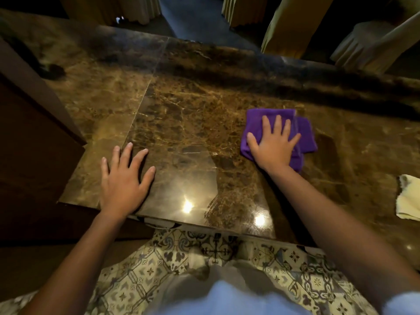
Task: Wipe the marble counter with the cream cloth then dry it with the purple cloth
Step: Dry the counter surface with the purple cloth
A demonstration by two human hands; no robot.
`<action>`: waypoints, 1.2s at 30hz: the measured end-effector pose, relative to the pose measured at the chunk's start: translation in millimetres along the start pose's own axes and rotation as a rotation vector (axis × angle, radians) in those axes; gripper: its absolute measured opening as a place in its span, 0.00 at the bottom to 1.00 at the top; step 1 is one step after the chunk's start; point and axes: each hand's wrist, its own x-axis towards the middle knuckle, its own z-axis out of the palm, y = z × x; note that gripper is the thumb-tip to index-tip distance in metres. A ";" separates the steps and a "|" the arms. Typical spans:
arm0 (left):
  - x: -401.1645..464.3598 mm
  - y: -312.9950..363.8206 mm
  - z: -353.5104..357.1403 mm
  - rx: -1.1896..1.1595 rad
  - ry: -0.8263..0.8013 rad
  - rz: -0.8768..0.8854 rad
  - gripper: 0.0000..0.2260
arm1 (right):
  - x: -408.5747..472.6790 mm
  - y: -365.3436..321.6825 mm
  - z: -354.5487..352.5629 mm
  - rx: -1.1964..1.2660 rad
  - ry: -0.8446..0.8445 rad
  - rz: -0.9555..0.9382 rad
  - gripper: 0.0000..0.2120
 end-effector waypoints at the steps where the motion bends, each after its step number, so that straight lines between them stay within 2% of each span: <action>1: -0.3 -0.6 0.3 -0.001 -0.002 0.004 0.27 | 6.4 -22.4 2.3 -0.007 -0.019 -0.049 0.39; 6: 1.3 -11.9 -3.1 -0.058 -0.043 0.045 0.29 | -33.4 -113.6 14.0 0.042 -0.060 -0.375 0.37; 8: -2.9 -24.7 -7.1 -0.076 -0.044 0.047 0.30 | -82.2 -115.3 19.1 0.058 -0.068 -0.530 0.35; 11: -9.8 -34.2 -7.1 -0.014 -0.001 0.024 0.29 | -144.5 -77.5 21.7 0.050 -0.038 -0.680 0.33; 14: -11.4 -29.0 -6.4 0.000 0.008 -0.021 0.28 | -149.8 -27.3 18.6 0.034 0.008 -0.641 0.32; 18: -14.1 -29.8 -5.7 -0.002 0.016 -0.024 0.27 | -97.9 0.5 12.6 -0.017 0.040 -0.419 0.33; 21: -7.2 -25.6 -5.4 -0.011 0.028 -0.019 0.27 | -41.4 -13.7 7.4 0.010 0.071 -0.212 0.34; 24: -5.1 -25.2 -3.0 -0.019 0.026 -0.017 0.26 | -2.8 -61.5 8.2 0.007 0.006 -0.103 0.35; 27: -5.7 -29.9 -3.3 -0.029 0.030 -0.026 0.25 | -15.6 -113.0 14.7 0.031 -0.037 -0.238 0.36; 30: -9.7 -28.2 -4.3 -0.030 0.032 -0.040 0.24 | -83.4 -121.1 19.8 0.055 -0.051 -0.469 0.36; 33: -11.6 -28.6 -4.0 -0.016 0.026 -0.063 0.23 | -152.0 -87.0 22.5 0.075 -0.049 -0.635 0.33; 36: -13.1 -11.8 -4.8 -0.018 0.011 -0.115 0.23 | -188.3 -23.1 19.8 0.056 -0.028 -0.620 0.32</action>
